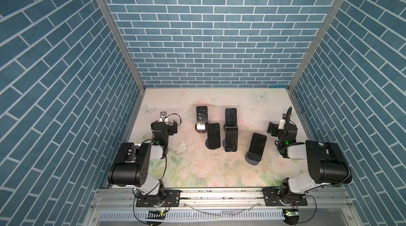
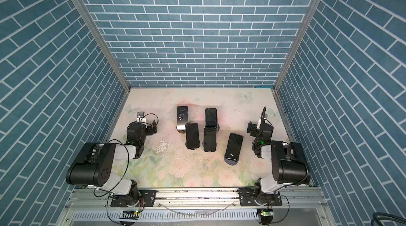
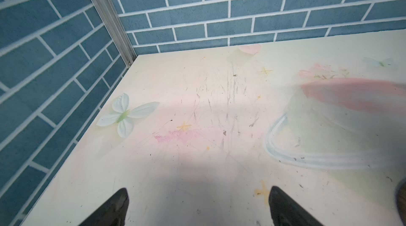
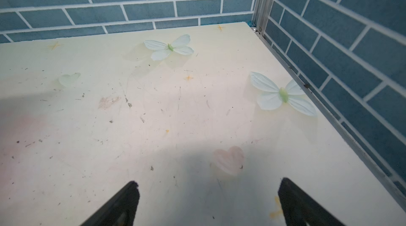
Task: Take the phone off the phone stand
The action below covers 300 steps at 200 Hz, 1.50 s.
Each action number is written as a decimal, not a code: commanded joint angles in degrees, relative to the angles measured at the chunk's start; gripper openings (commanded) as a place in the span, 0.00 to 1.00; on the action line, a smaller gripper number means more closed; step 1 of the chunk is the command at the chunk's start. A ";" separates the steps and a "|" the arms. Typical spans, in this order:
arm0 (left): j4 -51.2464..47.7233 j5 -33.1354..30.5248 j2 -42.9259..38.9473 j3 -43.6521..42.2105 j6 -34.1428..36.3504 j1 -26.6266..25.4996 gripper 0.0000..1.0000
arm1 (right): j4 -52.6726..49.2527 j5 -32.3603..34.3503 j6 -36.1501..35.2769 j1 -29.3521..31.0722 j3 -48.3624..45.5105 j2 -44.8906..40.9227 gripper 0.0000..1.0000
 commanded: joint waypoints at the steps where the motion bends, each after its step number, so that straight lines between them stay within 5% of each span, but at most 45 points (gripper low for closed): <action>1: -0.34 0.69 0.08 0.86 0.46 0.07 1.00 | -0.53 -0.78 -1.39 -0.26 2.21 0.37 0.99; 240: 0.00 1.20 0.05 0.70 0.80 0.04 1.00 | -0.34 -0.53 -1.70 -0.18 1.87 -0.36 0.99; 300: -19.20 -7.07 -14.10 4.27 -2.92 -1.28 1.00 | -24.18 6.27 3.19 0.00 7.19 -17.01 0.99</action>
